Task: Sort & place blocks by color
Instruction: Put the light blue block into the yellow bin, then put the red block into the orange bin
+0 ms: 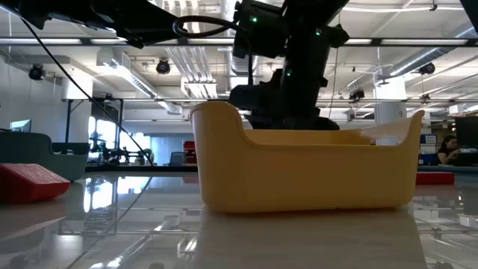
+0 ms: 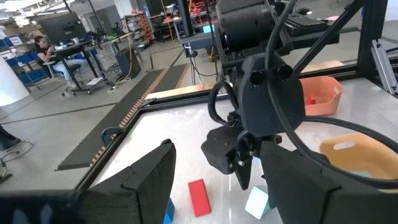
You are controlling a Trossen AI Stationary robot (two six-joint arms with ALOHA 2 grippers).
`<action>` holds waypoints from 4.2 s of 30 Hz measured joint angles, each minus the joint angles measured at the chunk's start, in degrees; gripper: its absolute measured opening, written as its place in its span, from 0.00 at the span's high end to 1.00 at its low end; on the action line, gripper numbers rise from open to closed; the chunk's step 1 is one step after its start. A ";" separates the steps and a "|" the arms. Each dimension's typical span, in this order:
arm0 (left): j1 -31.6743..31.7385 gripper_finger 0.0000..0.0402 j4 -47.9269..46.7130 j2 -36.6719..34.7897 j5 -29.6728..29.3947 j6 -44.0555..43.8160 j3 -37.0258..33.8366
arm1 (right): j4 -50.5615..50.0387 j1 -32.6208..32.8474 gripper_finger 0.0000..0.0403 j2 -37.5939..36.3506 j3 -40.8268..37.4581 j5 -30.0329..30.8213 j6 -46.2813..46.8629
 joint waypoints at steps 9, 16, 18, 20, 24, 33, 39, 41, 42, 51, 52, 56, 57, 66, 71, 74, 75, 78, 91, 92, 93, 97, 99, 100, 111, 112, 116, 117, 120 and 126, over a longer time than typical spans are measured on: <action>0.00 0.45 0.00 0.01 0.00 0.00 0.00 | 1.81 -0.02 0.53 0.00 -1.54 1.41 -1.22; 0.00 0.45 0.00 0.02 0.00 -0.52 0.00 | 1.80 -0.02 0.70 -0.07 -1.45 1.45 -1.13; 0.00 0.45 0.00 0.04 0.01 -0.55 0.00 | 1.76 -0.02 0.70 -0.07 -1.33 1.43 -1.17; 0.00 0.45 0.00 0.04 0.00 -0.66 0.00 | 1.78 -0.02 0.70 -0.07 -1.17 1.37 -1.32; 0.00 0.45 0.02 0.04 0.00 -0.85 0.00 | 0.73 -0.02 0.70 -0.94 -0.50 1.30 -2.48; 0.00 0.45 0.08 0.04 0.02 -0.94 0.02 | -6.81 2.55 0.69 -6.76 4.81 0.64 -8.59; -0.04 0.45 0.06 0.07 0.02 -0.96 0.02 | -6.49 8.44 0.68 -9.96 6.00 -10.23 -16.06; -0.04 0.45 0.04 0.07 0.02 -0.98 0.02 | -6.28 10.83 0.68 -10.03 6.00 -11.29 -16.78; -0.04 0.45 0.07 0.07 0.02 -0.98 0.02 | -6.34 11.91 0.68 -10.03 5.98 -11.43 -16.86; -0.07 0.45 0.07 0.07 0.02 -1.01 0.02 | -6.35 15.39 0.55 -9.55 5.82 -7.76 -13.36; -0.07 0.45 0.07 0.07 0.02 -1.01 0.02 | -6.35 15.39 0.54 -9.55 5.82 -7.75 -13.34; -0.07 0.45 0.07 0.07 0.02 -1.03 0.02 | -6.35 15.39 0.48 -9.55 5.80 -7.69 -13.45; -0.07 0.45 0.07 0.07 0.02 -1.02 0.02 | -6.35 15.39 0.47 -9.55 5.80 -7.69 -13.60; -0.07 0.45 0.04 0.07 0.02 -1.07 0.02 | -7.69 15.14 0.48 -9.59 5.78 -3.63 -14.33; -0.07 0.45 0.04 0.07 0.02 -1.07 0.02 | -19.66 13.02 0.50 -9.96 6.55 -0.53 -8.88; -0.07 0.45 0.04 0.07 0.02 -1.07 0.02 | -28.24 11.75 0.51 -10.10 7.44 1.75 -4.90; -0.07 0.45 0.04 0.07 0.02 -1.06 0.02 | -30.60 11.43 0.51 -10.13 7.59 2.54 -3.83; -0.07 0.45 0.02 0.07 0.02 -1.07 0.02 | -35.04 10.36 0.52 -10.34 7.57 4.31 -0.58; -0.07 0.45 -0.03 0.09 0.02 -1.05 -0.29 | -39.85 5.89 0.52 -11.49 6.38 6.24 2.70; -0.07 0.45 -0.02 0.09 0.02 -1.05 -0.36 | -39.84 5.72 0.52 -11.50 6.15 6.34 2.81; -0.07 0.45 -0.02 0.09 0.02 -1.05 -0.45 | -39.82 5.47 0.53 -11.50 5.90 6.34 3.33; -0.07 0.45 -0.02 0.09 0.02 -1.05 -0.57 | -39.49 4.53 0.53 -11.50 4.42 6.37 4.75; -0.07 0.45 -0.02 0.09 0.02 -1.05 -0.59 | -39.20 4.00 0.53 -11.50 3.43 6.37 4.73; -0.07 0.45 -0.02 0.09 0.00 -1.07 -0.59 | -39.20 3.78 0.53 -11.50 2.98 6.37 4.44; -0.07 0.45 -0.09 0.09 0.02 -1.42 -0.90 | -39.57 3.61 0.53 -11.82 1.82 0.63 -7.16; -0.09 0.45 -0.09 0.09 0.00 -1.39 -0.90 | -39.57 3.61 0.53 -11.95 1.84 -0.28 -8.18; -0.07 0.45 -0.09 0.09 0.00 -1.04 -0.90 | -39.61 3.61 0.53 -12.52 1.79 -1.90 -12.73; -0.07 0.45 -0.09 0.09 0.00 -0.96 -0.90 | -39.53 3.61 0.53 -12.88 1.60 -1.95 -14.18; -0.07 0.45 -0.07 0.09 0.00 -0.94 -0.90 | -39.03 3.46 0.53 -14.45 0.20 -1.96 -16.64; -0.08 0.45 -0.03 0.11 0.00 -0.92 -0.90 | -36.31 3.06 0.53 -21.56 -6.45 -2.24 -20.88</action>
